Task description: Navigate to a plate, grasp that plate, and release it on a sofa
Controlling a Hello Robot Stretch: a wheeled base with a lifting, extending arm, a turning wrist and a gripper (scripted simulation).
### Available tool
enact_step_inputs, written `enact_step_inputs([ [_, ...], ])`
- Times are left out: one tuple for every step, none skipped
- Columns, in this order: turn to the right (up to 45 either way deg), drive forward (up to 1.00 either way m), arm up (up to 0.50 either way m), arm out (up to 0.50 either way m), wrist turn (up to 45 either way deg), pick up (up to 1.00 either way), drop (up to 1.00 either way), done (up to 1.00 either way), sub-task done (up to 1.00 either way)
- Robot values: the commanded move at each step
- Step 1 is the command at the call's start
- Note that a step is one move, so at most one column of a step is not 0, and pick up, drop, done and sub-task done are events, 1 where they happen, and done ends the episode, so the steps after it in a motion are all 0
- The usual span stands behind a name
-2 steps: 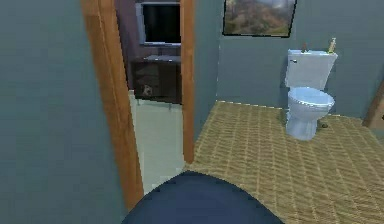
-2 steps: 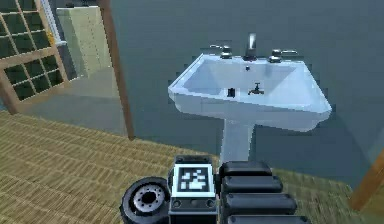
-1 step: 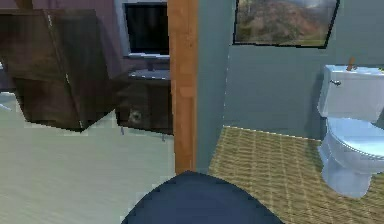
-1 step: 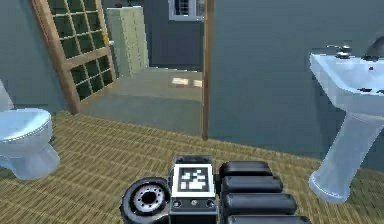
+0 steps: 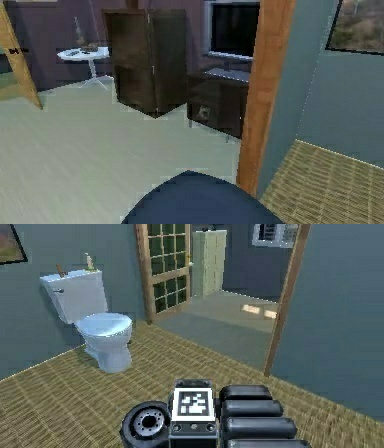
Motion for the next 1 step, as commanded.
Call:
enact_step_inputs([
  [0.0,0.15,0.00,0.00,0.0,0.00,0.00,0.00,0.00],
])
